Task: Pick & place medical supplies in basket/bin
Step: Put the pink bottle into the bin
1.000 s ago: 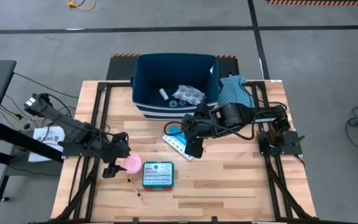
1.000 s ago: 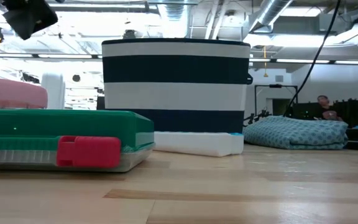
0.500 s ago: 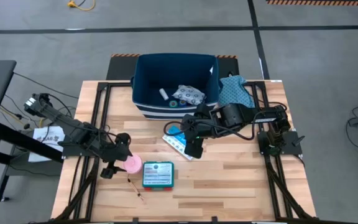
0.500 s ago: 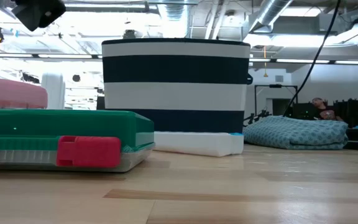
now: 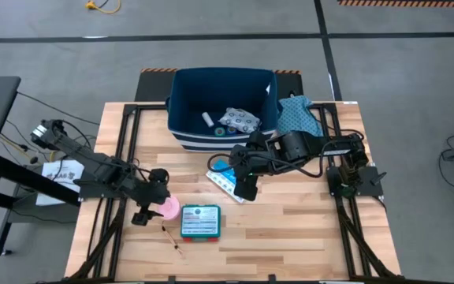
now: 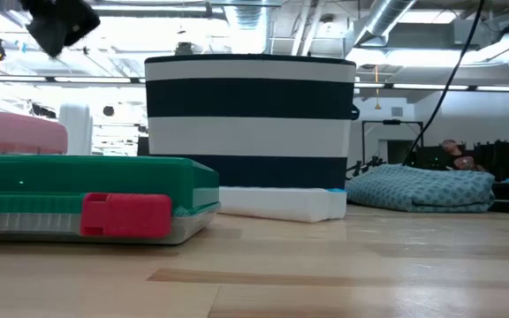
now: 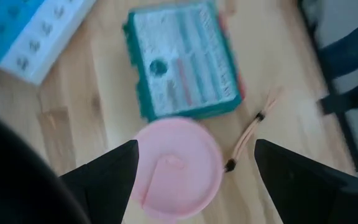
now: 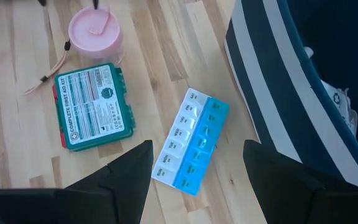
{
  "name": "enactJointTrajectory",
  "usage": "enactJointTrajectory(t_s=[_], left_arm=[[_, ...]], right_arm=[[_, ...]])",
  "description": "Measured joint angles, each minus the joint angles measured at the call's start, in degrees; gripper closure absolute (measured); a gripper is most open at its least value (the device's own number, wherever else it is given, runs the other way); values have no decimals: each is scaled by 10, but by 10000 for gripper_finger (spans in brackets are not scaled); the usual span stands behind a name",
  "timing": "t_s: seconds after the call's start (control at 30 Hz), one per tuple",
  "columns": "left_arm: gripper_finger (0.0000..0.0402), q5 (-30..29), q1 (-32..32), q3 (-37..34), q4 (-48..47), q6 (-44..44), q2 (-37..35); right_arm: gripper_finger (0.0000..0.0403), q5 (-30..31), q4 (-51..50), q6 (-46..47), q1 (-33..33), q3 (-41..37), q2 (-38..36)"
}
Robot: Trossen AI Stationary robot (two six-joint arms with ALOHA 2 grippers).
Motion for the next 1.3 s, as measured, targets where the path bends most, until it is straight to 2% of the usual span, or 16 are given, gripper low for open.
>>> enactJointTrajectory(t_s=[0.17,0.43,0.7,0.93,1.1,1.2,1.3], left_arm=[[89,22,11,0,0,-9,36],[89,32,17,0,-17,-54,44],[89,75,4,0,-37,-212,44],[89,73,-62,0,-31,-370,44],[89,29,-136,0,-10,-489,44],[89,-34,-190,0,1,-582,44],[89,-121,-246,0,3,-681,55]], right_arm=[[158,0,-1,-9,2,0,0],[158,0,-21,-10,2,0,0],[158,0,-30,-10,2,0,0],[158,0,-30,-1,2,0,0],[158,0,-30,30,2,0,0],[158,0,-30,51,2,0,0],[158,4,-30,59,-2,0,0]])
